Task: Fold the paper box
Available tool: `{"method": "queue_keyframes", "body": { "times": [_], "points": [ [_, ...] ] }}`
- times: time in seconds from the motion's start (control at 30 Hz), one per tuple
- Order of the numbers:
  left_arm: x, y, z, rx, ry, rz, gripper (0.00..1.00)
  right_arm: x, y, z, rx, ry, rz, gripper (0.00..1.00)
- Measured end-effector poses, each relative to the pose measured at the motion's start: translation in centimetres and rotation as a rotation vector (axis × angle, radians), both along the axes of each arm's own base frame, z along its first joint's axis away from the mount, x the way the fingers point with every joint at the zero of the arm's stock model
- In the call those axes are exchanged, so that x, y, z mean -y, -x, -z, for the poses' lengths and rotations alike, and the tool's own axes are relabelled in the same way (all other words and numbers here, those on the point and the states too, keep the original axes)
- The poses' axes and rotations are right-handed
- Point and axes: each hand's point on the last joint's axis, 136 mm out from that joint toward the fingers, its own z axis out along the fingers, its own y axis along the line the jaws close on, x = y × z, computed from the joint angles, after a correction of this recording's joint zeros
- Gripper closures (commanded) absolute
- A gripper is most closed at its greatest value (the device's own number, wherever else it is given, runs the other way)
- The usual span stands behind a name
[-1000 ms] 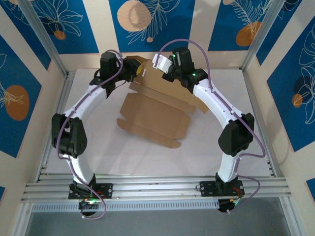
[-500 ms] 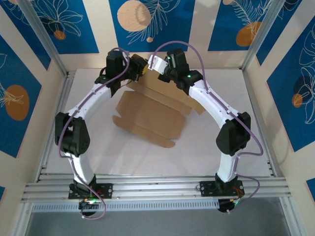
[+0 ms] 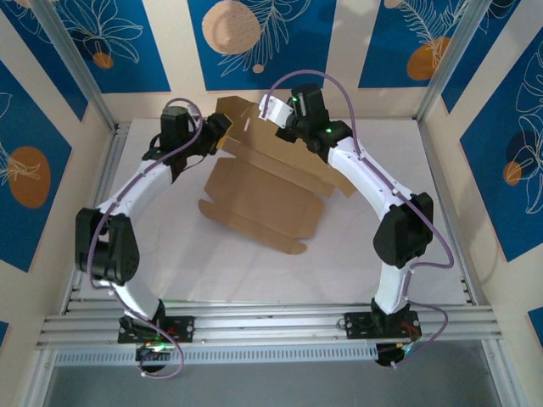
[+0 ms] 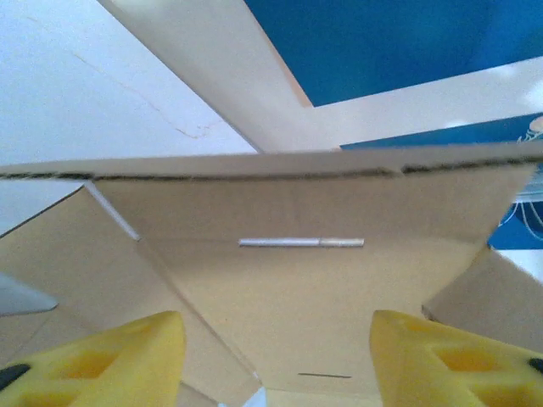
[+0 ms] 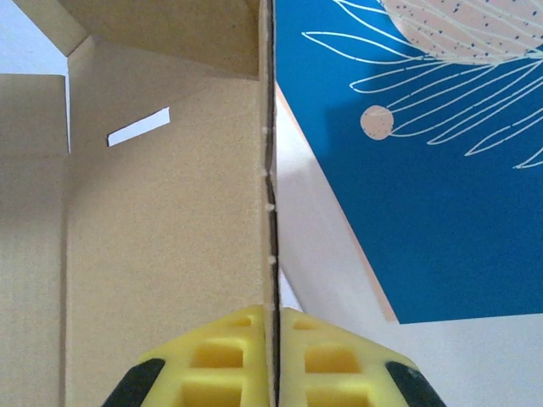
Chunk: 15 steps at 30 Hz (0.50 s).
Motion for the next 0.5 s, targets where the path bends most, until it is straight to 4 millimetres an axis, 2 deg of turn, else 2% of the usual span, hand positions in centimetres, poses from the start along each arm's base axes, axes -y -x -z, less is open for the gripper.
{"method": "queue_keyframes", "body": {
  "times": [0.13,0.23,0.37,0.43,0.5],
  "points": [
    [0.4,4.5,-0.4,0.185,-0.151,0.106,0.37,0.0,0.4,0.7,-0.033,0.003,-0.005,1.00],
    [0.3,6.8,-1.2,0.328,-0.267,0.153,0.39,0.2,0.8,1.2,-0.071,0.009,-0.004,1.00],
    [0.4,6.9,-1.8,0.450,-0.400,0.197,0.40,0.1,1.1,1.0,-0.094,0.001,-0.008,1.00],
    [0.5,6.3,-0.8,0.468,-0.455,0.214,0.40,0.0,1.3,1.1,-0.105,-0.001,-0.010,1.00],
    [0.6,5.6,1.0,0.458,-0.514,0.240,0.38,0.0,1.4,1.2,-0.115,0.000,-0.011,1.00]
  ]
}}
